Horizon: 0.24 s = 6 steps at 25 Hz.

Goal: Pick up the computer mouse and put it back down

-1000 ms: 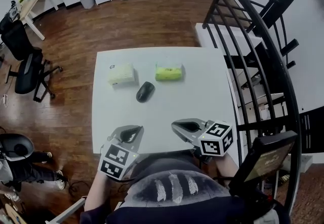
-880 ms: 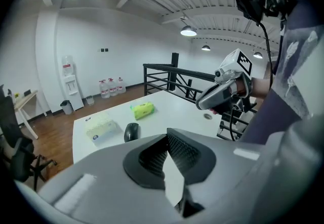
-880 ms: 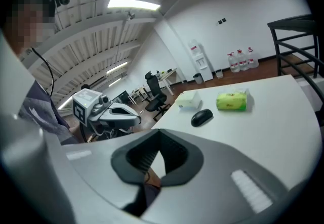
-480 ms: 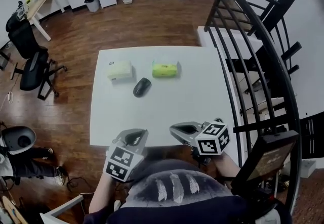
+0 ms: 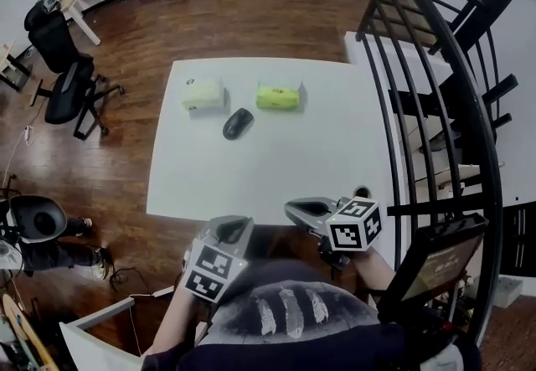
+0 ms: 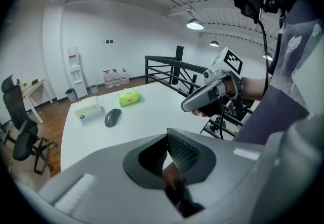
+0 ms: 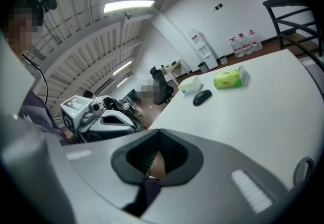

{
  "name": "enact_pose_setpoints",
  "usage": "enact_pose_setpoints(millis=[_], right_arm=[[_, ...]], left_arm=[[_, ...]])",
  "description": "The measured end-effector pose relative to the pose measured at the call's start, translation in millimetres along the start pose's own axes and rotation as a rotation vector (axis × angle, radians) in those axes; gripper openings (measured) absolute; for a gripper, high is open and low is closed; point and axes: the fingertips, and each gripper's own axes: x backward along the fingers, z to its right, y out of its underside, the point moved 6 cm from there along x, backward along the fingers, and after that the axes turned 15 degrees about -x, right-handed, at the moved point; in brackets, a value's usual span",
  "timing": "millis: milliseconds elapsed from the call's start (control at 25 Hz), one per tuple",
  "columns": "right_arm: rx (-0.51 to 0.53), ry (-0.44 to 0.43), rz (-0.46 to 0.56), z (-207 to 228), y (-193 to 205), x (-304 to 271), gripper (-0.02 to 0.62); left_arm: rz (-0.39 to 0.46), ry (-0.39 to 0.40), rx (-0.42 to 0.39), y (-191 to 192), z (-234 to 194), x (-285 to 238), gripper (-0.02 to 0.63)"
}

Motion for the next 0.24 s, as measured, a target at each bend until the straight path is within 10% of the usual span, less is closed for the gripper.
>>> enact_pose_setpoints(millis=[240], right_arm=[[-0.013,-0.032,-0.011,-0.9,-8.4,-11.9,0.005]], left_arm=[[-0.023,-0.032,0.020,7.6,-7.3,-0.1,0.015]])
